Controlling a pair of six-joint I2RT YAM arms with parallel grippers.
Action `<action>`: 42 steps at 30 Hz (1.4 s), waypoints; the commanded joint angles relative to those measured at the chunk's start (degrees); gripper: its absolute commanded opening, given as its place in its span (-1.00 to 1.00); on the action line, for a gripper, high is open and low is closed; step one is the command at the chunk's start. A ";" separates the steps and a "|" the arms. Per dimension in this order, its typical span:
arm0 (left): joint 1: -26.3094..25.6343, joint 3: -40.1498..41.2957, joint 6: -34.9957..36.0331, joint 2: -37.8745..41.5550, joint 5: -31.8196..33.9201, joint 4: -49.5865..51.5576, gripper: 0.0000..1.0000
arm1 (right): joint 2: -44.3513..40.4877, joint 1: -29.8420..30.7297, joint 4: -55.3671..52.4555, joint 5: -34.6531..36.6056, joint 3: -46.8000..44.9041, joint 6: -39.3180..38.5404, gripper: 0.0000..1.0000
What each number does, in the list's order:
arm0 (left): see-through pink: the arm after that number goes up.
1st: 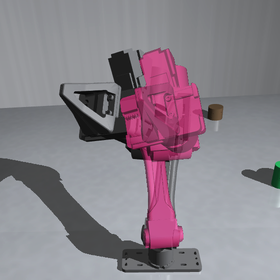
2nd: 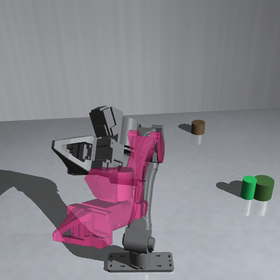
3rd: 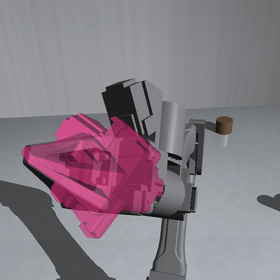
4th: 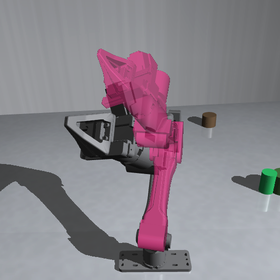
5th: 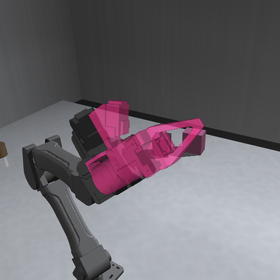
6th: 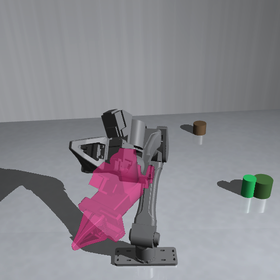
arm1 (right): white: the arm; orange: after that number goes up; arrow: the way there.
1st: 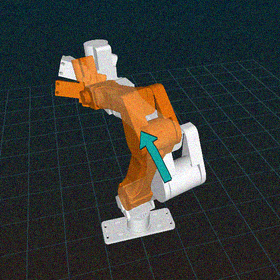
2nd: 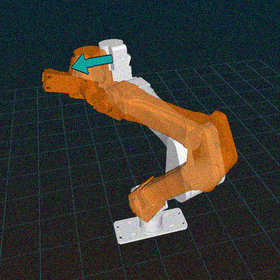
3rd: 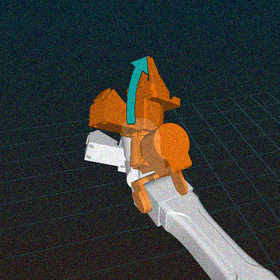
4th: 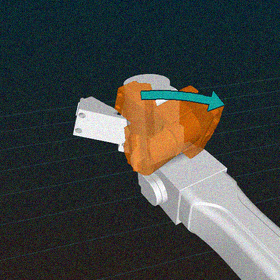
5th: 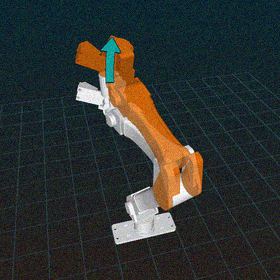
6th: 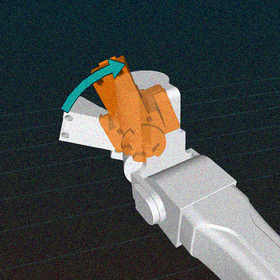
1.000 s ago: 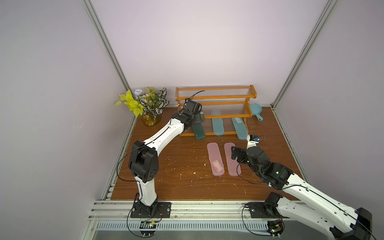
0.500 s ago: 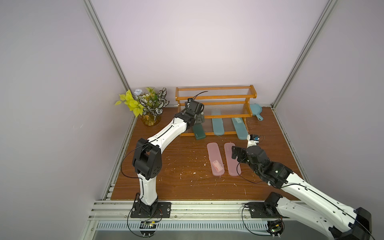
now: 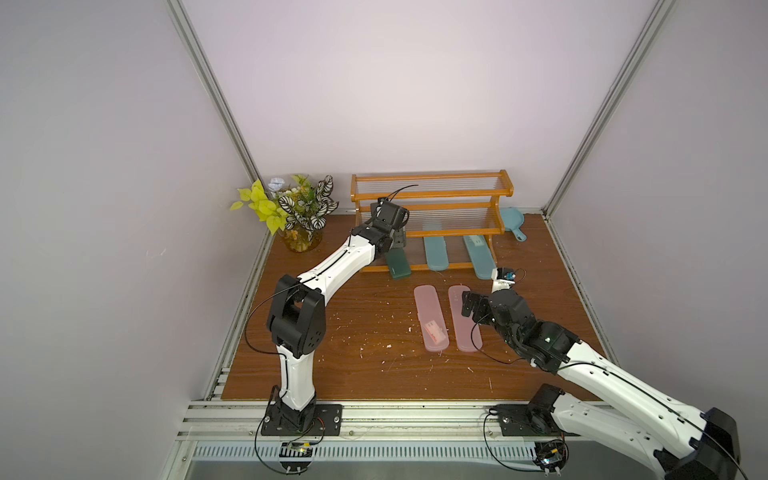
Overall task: Remove the pencil cases from the shelf
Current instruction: Pick up the pencil case from the shelf.
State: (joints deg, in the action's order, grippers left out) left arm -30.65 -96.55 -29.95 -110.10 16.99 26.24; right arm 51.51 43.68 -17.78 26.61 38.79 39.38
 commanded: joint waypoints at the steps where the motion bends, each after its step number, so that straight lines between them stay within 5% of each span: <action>1: -0.64 -0.92 0.58 0.11 1.10 1.07 0.42 | 0.08 -0.23 1.85 -0.11 1.47 -0.88 0.98; 17: -0.65 5.09 0.12 6.70 0.06 0.84 0.08 | -0.51 -0.57 3.17 0.71 0.69 -2.41 0.98; 42: -6.71 39.98 -3.80 39.57 -1.09 -8.31 -0.05 | 1.09 -0.69 8.92 2.67 -2.25 -11.16 0.98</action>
State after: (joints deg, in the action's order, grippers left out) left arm -35.73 -58.41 -31.77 -72.95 15.27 20.32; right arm 51.90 43.27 -10.94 28.18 35.73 29.36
